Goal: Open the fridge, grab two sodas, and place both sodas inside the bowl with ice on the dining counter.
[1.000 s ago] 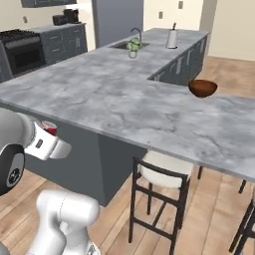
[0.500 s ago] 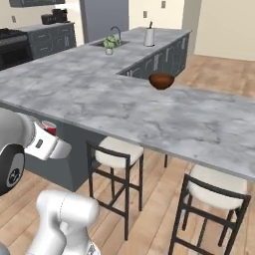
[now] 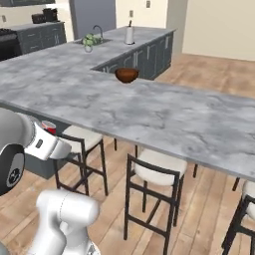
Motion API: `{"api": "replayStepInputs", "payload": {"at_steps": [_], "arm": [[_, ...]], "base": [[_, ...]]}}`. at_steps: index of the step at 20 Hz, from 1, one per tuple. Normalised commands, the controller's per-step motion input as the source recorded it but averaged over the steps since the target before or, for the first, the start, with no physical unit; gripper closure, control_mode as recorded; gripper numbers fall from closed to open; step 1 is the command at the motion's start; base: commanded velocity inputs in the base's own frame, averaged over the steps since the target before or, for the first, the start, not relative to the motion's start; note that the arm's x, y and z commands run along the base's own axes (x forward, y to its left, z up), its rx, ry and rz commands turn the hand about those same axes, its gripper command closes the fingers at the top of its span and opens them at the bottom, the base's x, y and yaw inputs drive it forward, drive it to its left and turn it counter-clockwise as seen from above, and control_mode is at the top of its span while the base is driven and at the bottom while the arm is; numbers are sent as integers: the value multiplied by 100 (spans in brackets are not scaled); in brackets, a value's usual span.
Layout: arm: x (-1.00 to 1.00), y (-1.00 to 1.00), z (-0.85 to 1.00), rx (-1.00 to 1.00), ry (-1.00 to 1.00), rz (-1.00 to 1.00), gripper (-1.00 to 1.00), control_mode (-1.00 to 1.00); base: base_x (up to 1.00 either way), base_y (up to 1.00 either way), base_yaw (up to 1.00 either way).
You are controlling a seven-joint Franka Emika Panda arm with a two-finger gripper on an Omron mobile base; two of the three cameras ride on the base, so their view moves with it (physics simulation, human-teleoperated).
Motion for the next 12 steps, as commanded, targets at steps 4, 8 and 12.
{"api": "replayStepInputs", "payload": {"at_steps": [4,8,12], "arm": [[0,0,0,0,0,0,100,100],[0,0,0,0,0,0,100,100],[0,0,0,0,0,0,100,100]], "base": [[-20,-100,0],[-11,-100,0],[-6,-100,0]]}}
